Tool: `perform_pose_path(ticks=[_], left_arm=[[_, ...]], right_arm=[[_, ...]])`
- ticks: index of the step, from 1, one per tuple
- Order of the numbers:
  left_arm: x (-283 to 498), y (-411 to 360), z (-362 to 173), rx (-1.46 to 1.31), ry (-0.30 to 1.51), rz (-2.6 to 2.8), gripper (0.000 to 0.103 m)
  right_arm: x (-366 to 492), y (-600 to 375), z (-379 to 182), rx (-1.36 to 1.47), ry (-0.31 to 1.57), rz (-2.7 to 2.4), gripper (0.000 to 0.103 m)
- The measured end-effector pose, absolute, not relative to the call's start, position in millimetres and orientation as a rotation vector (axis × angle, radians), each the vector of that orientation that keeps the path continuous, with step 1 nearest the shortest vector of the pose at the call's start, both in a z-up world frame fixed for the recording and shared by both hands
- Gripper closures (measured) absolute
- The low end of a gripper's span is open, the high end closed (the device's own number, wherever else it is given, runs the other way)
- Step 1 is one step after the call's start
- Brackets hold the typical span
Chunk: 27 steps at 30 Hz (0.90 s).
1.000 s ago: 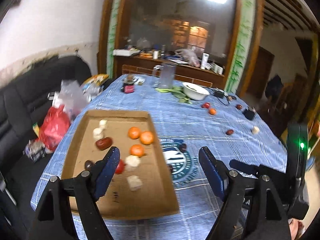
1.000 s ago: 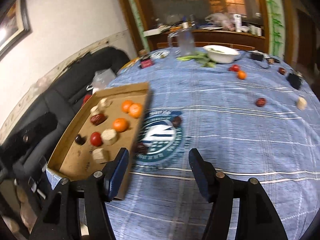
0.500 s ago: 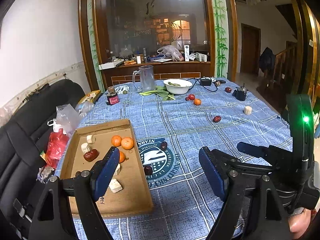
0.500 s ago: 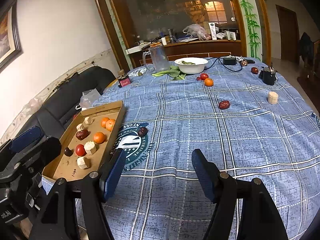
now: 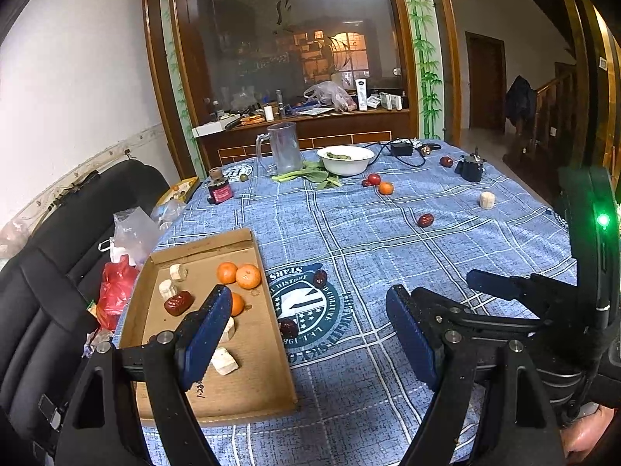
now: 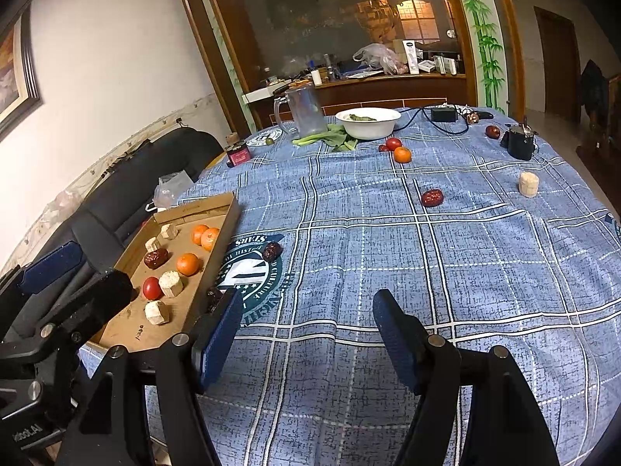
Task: Organize fruits
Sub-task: 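Move both tools back across the table toward the remaining items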
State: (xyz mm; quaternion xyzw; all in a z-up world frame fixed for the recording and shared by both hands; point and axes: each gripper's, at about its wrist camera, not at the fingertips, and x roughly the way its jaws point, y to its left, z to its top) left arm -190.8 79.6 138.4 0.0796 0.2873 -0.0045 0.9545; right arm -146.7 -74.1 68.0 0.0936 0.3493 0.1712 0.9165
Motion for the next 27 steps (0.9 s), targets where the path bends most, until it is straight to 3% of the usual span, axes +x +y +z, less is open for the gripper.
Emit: perform_pose_path(ticks=[14,27], left_arm=[[-167,81,112,0.139,0.659,-0.025,0.022],[-110,81,67,0.005,0.823,-0.115,0.022]], right_arm=[[-133,-95,43,0.237,0.772,0.317,0.028],[-84,-209,40,0.316,0.802,0.101,0.029]])
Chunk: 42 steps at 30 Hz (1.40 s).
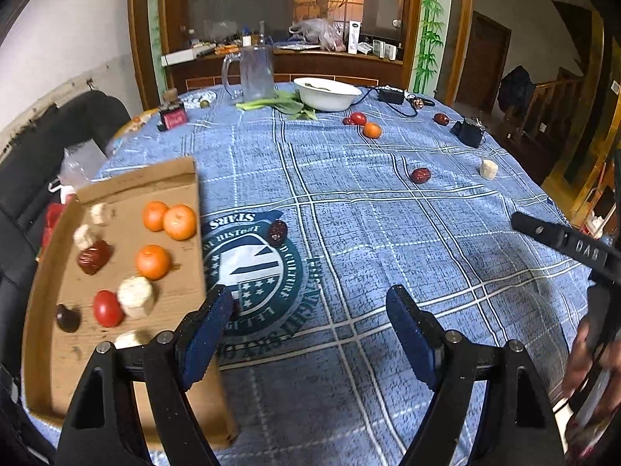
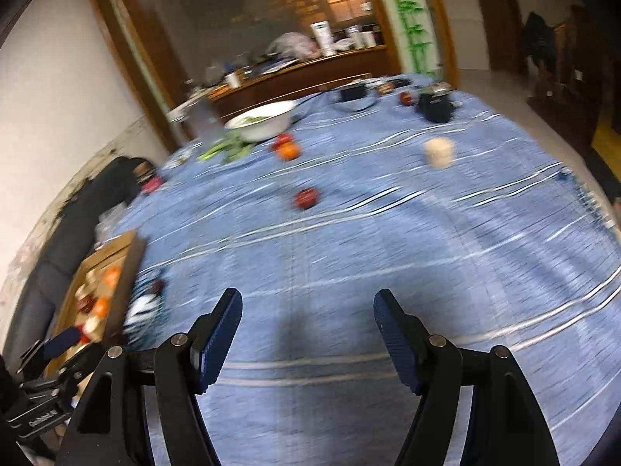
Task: Organize fruits
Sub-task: 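Move both tools back across the table toward the remaining items, then grasp a red date with the left tool while the right tool grasps a round cake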
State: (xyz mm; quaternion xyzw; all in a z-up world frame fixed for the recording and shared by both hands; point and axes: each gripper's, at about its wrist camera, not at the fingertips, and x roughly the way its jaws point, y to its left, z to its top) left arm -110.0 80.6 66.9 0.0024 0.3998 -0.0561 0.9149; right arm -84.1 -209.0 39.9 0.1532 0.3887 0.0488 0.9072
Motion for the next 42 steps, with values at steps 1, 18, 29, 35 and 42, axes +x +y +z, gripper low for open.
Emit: perform_pose_path(ticks=[1,18,29,35,42], left_arm=[[-107,81,65,0.000,0.829,-0.117,0.022],[-62,120,55,-0.174,0.875,-0.087,0.022],[-24,68,56,-0.134,0.917,-0.225,0.022],[27,-1,63,-0.141,0.865,-0.328,0.023],[86,-60,25,-0.081,0.971,-0.398,0.039]], right_arm=[[-80,-218,39,0.321,0.813,0.087,0.029],[-9,-239,18,0.420,0.917,0.155,0.029],[36,-287,28,0.376,0.829,-0.048,0.029],[82,-326,18,0.428,0.854,-0.148,0.029],[100,-306,-3,0.331,0.896,-0.100,0.029]])
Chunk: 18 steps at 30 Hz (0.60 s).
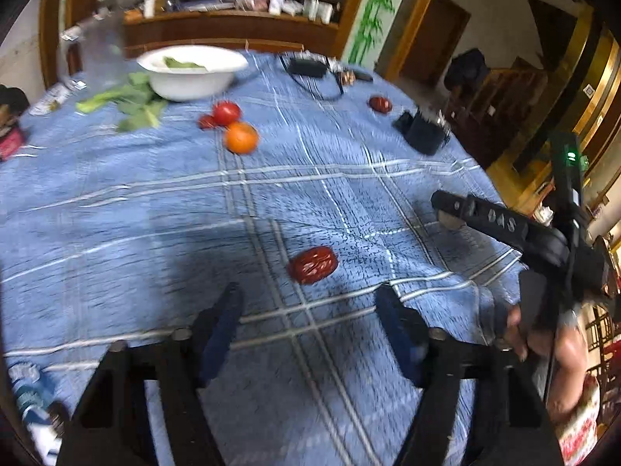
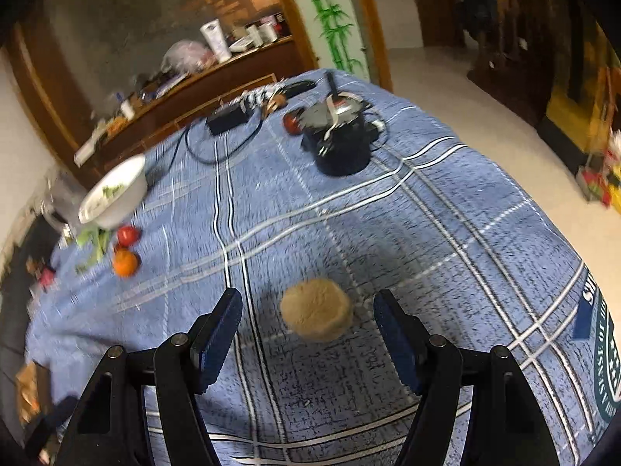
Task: Organize fruits
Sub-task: 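Grasp a red date with the left tool while the right tool grasps a round cake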
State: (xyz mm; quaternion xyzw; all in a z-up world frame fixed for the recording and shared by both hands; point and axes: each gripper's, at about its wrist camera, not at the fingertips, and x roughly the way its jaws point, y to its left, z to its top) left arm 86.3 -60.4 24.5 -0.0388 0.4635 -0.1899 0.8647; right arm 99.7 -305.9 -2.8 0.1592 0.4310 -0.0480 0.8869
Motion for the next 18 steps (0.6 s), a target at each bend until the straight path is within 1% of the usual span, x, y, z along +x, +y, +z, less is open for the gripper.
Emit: perform_pose_path(ticks=[3,6,7,8,9,10,11,12,18], left_arm=[[100,-70,10,-0.088,0.987,-0.414,0.040],[103,-78,7,-0.029,0.943,-0.416,0.040],[102,-80,6,-0.005,0.935,-0.413,0.044],[100,-83,5,0.038,0.921,-0.398,0.055],[100,-83,4,0.068,0.912,-0.382,0.069],[100,-82,5,0.084,0.908,-0.369,0.074],[100,-78,5,0.077,0.907,-0.364,0.074],[101,-74,6,0.051,0.910,-0.376,0.074],[101,-56,7,-0.041,0.912,-0.392,0.074]], right_arm=[[100,-303,-6,0.298,0.903,-0.099,0.029],[100,-301,-6,0.278,0.905,-0.104,0.029],[100,-299,-6,0.265,0.907,-0.107,0.029],[101,-298,-7,0.252,0.907,-0.113,0.032],[101,-296,-7,0.230,0.908,-0.124,0.037],[101,-294,-6,0.203,0.910,-0.137,0.051],[101,-293,-6,0.189,0.911,-0.145,0.061],[100,-294,-6,0.190,0.909,-0.147,0.064],[94,-307,-6,0.293,0.883,-0.114,0.064]])
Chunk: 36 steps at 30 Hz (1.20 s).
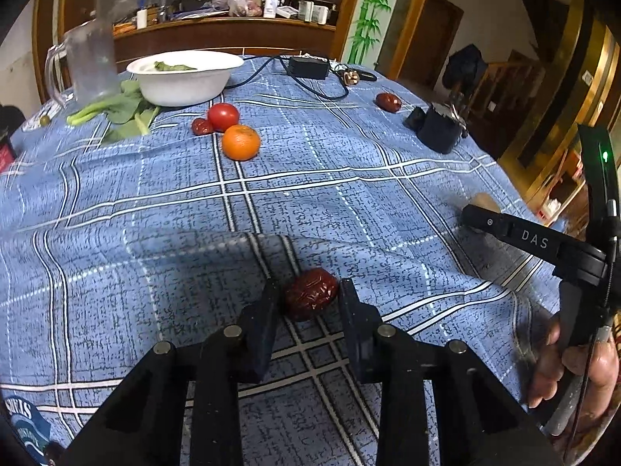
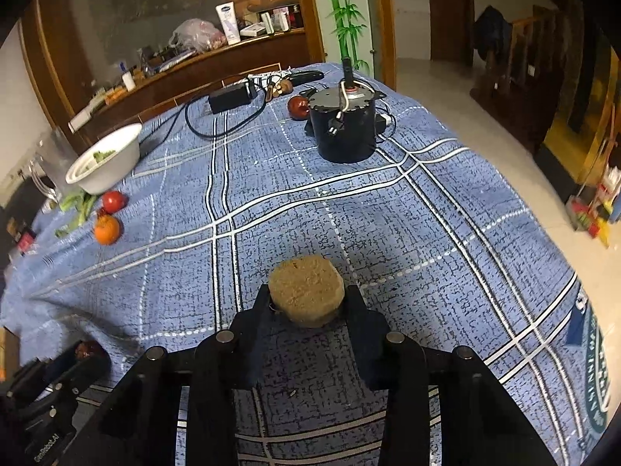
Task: Organize fruits
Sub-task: 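Grasp a red date with the left tool while the right tool grasps a round cake, then carry the red date and round cake into the tray and open both tools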
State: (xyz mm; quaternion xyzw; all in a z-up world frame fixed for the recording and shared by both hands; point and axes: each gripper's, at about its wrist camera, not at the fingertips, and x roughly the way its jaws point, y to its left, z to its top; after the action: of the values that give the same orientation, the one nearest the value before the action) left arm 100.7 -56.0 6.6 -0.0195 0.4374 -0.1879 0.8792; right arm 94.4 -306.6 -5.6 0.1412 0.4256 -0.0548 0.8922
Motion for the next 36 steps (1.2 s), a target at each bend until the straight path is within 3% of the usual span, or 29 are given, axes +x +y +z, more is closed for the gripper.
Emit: perform_pose_path(ticks=[8,16,26,36], left_arm=[[90,-45,21,-0.123,0.878,-0.407,0.074],[20,50,76,-0.276,0.769,-0.372,0.074],[-68,221,94,-0.401,0.694,-0.017,0.074],[-106,305,62,-0.379,0.770,0.187,0.073]], right_arm=[[88,-317,-6,0.373,0.842,-0.108,0.064],[44,-286,26,0.347,0.829,-0.056,0.064],[-21,-120,84,0.206,0.792,0.302,0.064],[-61,74,73,-0.037,0.877,0.649,0.063]])
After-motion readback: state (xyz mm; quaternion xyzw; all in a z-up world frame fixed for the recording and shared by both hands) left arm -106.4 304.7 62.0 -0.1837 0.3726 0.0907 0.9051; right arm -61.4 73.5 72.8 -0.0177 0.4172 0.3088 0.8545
